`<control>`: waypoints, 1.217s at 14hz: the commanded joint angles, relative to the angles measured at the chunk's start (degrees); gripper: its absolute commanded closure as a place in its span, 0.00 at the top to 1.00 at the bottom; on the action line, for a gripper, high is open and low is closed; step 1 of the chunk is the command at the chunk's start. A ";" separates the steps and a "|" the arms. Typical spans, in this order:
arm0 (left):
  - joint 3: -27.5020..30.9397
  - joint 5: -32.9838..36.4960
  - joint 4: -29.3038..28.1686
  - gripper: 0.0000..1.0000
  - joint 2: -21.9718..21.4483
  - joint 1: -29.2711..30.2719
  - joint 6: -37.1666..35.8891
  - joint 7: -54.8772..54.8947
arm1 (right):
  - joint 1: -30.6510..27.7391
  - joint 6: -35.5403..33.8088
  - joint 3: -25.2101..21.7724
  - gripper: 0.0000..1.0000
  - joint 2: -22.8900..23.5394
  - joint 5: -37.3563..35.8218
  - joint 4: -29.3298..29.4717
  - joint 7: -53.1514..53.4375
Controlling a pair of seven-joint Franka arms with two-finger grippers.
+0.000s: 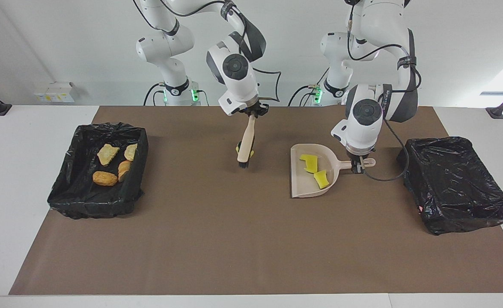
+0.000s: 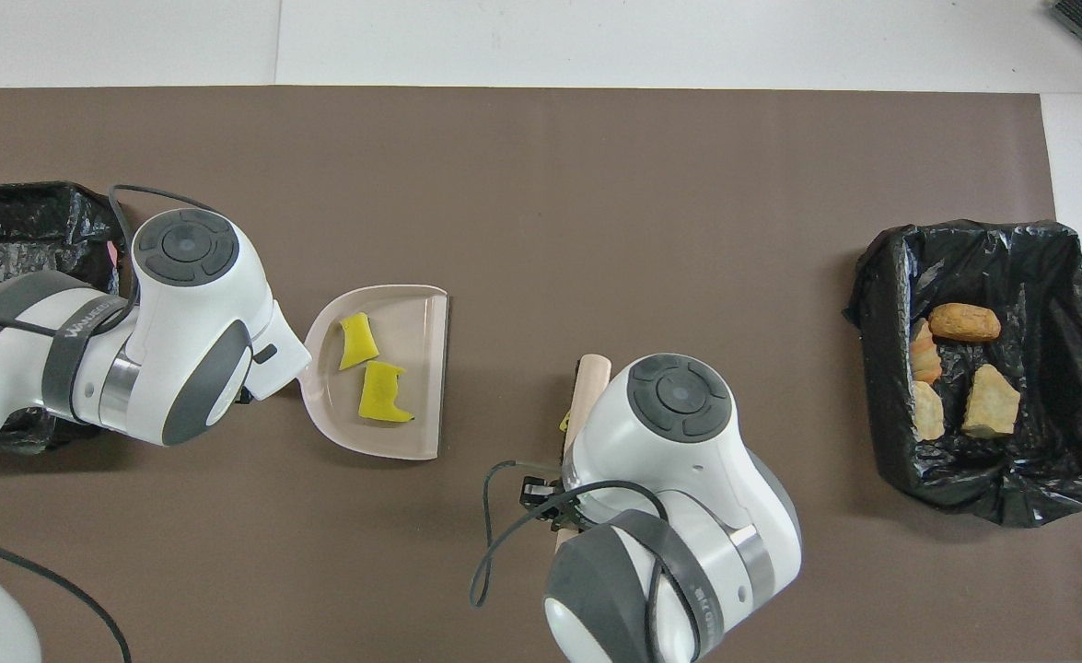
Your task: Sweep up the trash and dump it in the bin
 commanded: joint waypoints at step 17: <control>-0.39 -0.97 -5.75 0.00 -5.25 -4.04 -2.20 -15.50 | -10.40 11.14 1.18 0.00 1.12 -5.36 -1.86 -24.78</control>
